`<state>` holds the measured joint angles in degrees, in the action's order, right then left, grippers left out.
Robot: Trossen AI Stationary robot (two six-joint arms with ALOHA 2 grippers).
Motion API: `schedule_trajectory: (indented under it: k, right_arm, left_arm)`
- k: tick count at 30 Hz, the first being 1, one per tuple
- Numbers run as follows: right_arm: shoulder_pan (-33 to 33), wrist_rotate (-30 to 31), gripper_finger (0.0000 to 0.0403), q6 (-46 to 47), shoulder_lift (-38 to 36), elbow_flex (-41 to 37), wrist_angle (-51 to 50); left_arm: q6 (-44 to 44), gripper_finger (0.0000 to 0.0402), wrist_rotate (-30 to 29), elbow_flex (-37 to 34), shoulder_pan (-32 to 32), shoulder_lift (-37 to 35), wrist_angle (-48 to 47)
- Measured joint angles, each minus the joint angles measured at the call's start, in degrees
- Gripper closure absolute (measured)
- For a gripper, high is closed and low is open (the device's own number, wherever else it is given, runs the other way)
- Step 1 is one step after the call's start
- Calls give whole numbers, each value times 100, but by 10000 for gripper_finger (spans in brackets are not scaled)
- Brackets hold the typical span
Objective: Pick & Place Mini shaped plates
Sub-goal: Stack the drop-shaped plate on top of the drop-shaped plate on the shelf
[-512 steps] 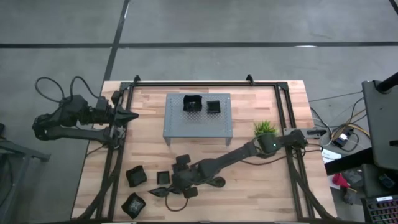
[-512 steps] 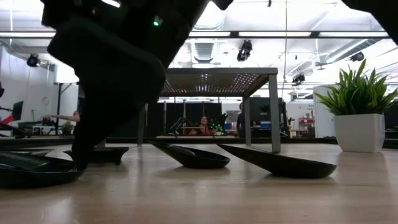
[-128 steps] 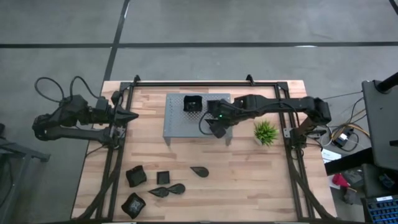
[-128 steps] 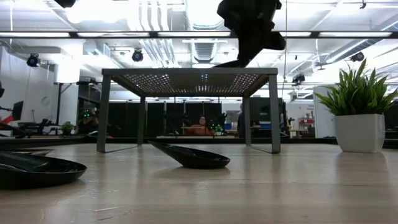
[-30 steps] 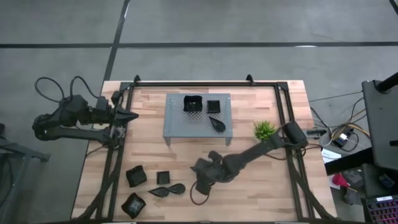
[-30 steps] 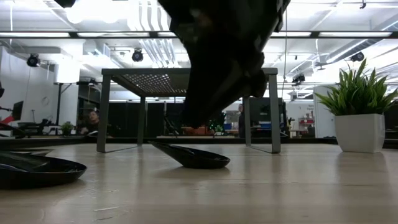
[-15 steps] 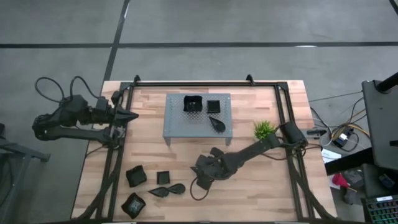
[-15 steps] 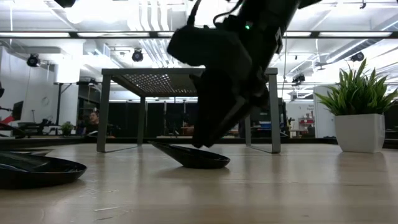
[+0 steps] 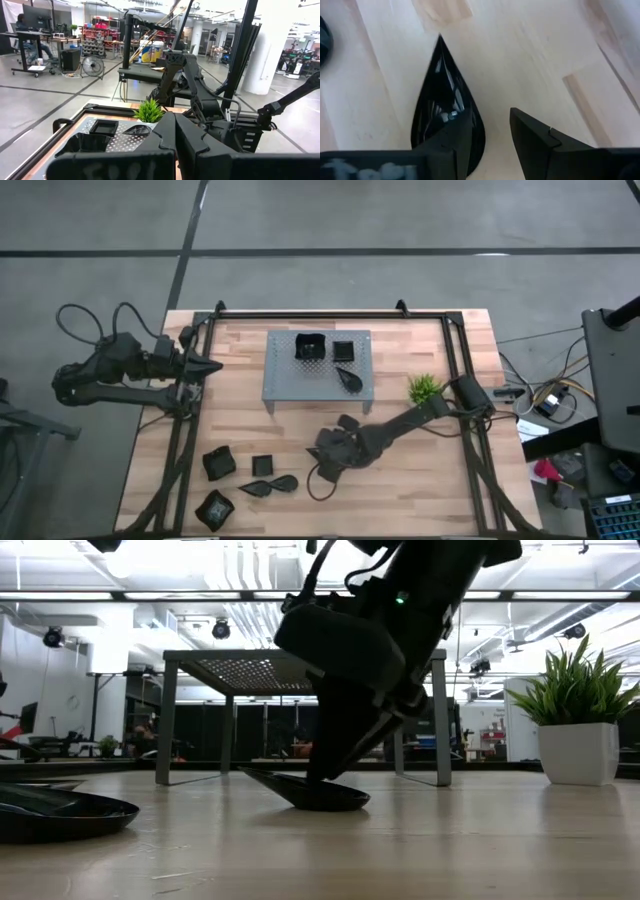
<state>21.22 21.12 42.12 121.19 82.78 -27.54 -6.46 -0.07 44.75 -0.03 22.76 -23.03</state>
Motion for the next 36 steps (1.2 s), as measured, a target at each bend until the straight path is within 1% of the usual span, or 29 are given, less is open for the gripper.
schedule_trajectory:
  k: [4, 10, 16, 22, 32, 36]
  right_arm:
    - [-7, 5, 276, -116, 0, -118, 237]
    - [-23, -10, 273, 105, 0, -328, 299]
    - [-25, -12, 288, 102, -4, -337, 314]
    - [-25, -50, 315, 101, -4, -337, 359]
    - [-25, -60, 386, 97, -4, -310, 390]
    - [-23, -78, 393, 8, -6, -167, 388]
  left_arm:
    - [0, 401, 0, 0, 0, 0, 0]
    - [0, 401, -1, 0, 0, 0, 0]
    - [0, 401, 0, 0, 0, 0, 0]
    - [0, 401, -1, 0, 0, 0, 0]
    - [0, 401, 0, 0, 0, 0, 0]
    - [0, 401, 0, 1, 0, 0, 0]
